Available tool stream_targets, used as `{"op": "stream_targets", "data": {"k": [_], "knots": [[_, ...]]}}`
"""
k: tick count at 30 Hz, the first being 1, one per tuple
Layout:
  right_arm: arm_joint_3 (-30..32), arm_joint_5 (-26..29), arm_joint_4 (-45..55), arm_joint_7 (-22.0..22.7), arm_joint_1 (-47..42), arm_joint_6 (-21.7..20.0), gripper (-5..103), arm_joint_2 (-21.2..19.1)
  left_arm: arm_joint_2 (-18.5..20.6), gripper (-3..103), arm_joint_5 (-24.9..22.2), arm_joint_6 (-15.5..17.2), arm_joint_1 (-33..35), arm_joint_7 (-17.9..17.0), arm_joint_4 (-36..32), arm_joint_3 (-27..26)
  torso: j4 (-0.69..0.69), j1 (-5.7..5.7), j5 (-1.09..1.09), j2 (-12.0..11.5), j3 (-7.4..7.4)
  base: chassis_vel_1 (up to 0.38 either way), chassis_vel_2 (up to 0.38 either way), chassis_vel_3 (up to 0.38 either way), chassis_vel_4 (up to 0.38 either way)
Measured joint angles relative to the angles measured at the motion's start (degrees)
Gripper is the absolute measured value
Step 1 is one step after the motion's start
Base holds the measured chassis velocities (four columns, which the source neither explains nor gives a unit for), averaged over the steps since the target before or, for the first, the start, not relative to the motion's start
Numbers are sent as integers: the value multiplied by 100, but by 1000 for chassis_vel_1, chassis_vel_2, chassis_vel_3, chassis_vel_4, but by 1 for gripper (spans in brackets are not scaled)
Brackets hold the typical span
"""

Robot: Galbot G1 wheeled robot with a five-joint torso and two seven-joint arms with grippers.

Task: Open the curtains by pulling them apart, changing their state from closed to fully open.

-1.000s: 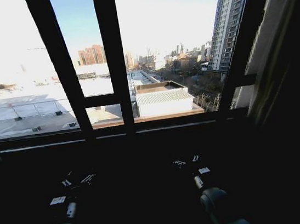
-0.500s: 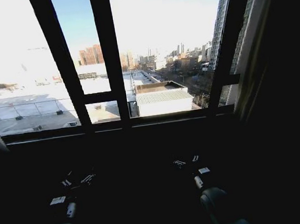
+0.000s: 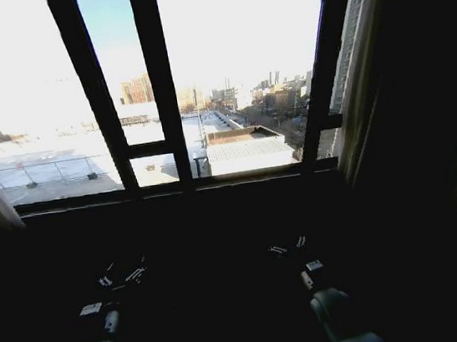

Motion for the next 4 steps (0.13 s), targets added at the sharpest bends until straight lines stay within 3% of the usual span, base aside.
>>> {"op": "stream_targets", "data": {"k": [4], "knots": [[-153,-120,-111,53,77,251,100,37,14,100,4,12,5,-11,28,18,1,9,-2,-4,3,7,61,-2,-40]]}}
